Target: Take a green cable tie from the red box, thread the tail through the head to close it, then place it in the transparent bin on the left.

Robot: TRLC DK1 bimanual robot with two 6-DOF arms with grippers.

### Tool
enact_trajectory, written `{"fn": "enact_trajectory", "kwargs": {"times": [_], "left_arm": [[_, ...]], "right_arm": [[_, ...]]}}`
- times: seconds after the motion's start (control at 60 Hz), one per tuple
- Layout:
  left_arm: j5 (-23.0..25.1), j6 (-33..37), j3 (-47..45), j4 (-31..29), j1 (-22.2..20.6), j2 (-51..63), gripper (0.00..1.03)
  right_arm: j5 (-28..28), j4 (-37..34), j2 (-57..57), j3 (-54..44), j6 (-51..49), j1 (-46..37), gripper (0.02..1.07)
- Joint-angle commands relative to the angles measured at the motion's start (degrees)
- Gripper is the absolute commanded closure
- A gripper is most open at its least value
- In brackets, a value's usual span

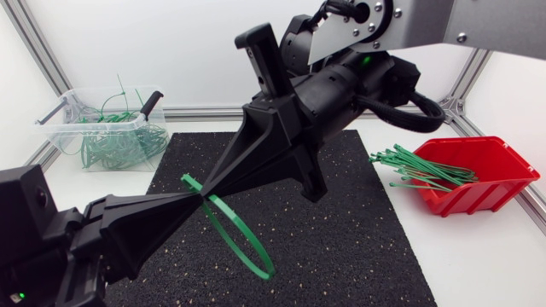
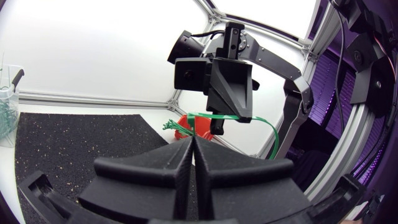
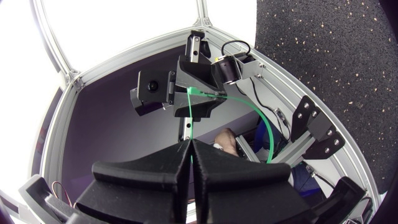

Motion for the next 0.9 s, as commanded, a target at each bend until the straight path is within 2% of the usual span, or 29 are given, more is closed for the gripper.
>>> {"fn": "enact_trajectory", "kwargs": {"times": [0.0,0.417,0.883], "left_arm": [[-0.7,1.3,-0.1,0.0,-0.5,-0.5,1.00],[-1.4,2.2,-1.2,1.3,1.5,0.4,1.00],[-1.9,2.2,-1.0,1.4,-0.3,1.6,1.00]], "right_arm": [[-0.3,-0.1,0.7,-1.5,1.1,-0.3,1.01],[-0.3,0.0,-0.8,-1.8,1.1,0.0,1.01],[-0.3,0.3,-0.7,-2.1,1.1,0.0,1.01]]}}
